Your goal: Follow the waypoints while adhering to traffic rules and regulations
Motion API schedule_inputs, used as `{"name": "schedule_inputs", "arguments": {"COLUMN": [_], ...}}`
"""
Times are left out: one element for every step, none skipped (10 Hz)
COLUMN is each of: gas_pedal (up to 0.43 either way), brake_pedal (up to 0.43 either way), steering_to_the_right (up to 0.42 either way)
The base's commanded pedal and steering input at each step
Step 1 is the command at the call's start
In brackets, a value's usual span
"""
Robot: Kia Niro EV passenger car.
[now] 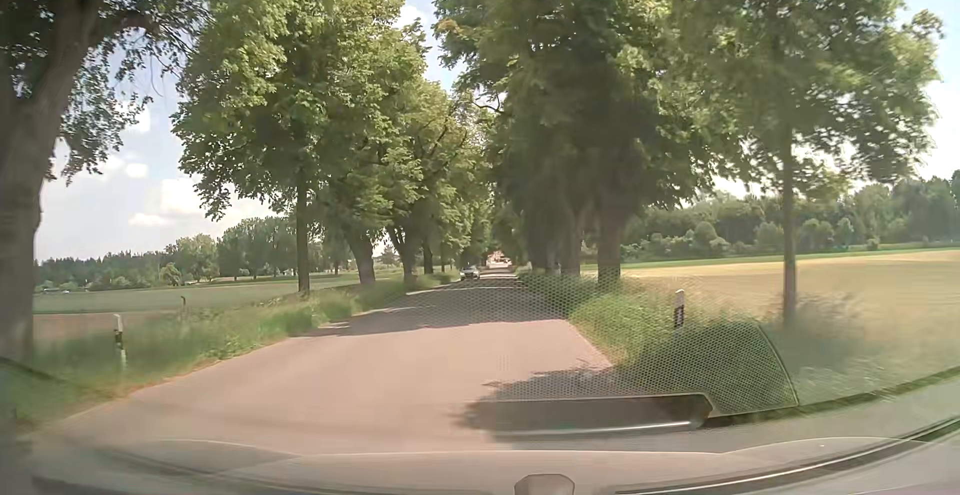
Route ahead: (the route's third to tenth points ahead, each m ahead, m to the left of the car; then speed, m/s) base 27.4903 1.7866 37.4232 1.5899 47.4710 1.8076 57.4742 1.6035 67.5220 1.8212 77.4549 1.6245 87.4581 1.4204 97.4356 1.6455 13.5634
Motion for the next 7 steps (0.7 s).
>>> {"name": "schedule_inputs", "arguments": {"gas_pedal": [0.138, 0.138, 0.118, 0.110, 0.067, 0.067, 0.067], "brake_pedal": [0.000, 0.000, 0.000, 0.000, 0.000, 0.000, 0.000], "steering_to_the_right": [-0.003, -0.003, -0.001, -0.001, -0.001, 0.000, -0.002]}}
